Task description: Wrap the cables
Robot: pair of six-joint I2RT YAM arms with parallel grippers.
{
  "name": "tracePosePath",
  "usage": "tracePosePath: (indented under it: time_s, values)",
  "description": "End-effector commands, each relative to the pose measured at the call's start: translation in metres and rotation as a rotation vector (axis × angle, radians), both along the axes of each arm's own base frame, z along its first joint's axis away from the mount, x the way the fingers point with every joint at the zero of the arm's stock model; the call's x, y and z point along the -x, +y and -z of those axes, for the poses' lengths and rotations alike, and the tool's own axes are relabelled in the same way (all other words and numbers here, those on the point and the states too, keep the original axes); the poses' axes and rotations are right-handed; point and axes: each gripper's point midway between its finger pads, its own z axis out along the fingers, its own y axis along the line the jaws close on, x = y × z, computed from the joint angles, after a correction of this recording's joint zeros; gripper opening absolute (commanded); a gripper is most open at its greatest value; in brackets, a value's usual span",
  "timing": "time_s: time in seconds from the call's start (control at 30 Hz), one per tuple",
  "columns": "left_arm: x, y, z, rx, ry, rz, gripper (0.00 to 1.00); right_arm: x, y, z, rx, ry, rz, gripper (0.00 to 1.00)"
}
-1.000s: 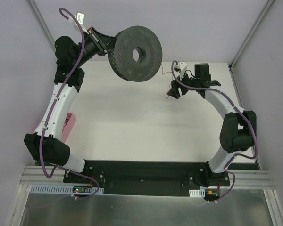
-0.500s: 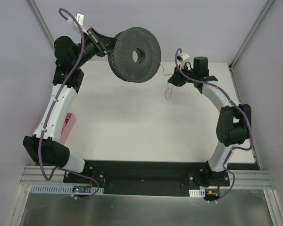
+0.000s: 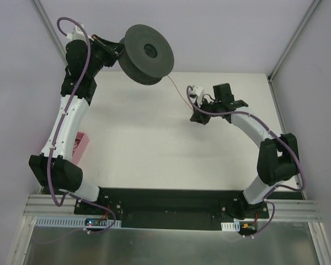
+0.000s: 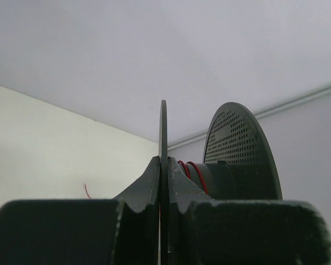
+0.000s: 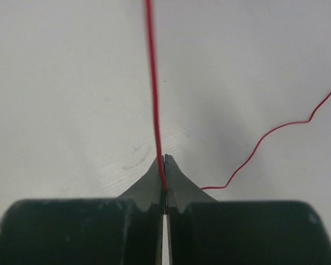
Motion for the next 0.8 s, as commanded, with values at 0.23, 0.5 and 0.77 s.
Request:
tracePosePath:
  time_s: [0.23, 0.5, 0.77]
  values:
    - [-0.028, 0.031, -0.007, 0.079, 0.018, -0.191, 0.00, 0.110, 0.030, -0.039, 0.210, -0.363, -0.517, 0.01]
    - [-0.042, 0.019, 0.041, -0.088, 0.127, -0.211, 0.00, 0.153, 0.064, -0.096, 0.276, -0.669, -0.834, 0.01]
    - [-0.038, -0.022, 0.096, -0.397, 0.205, -0.165, 0.00, 0.145, 0.087, -0.155, 0.335, -0.969, -0.954, 0.01]
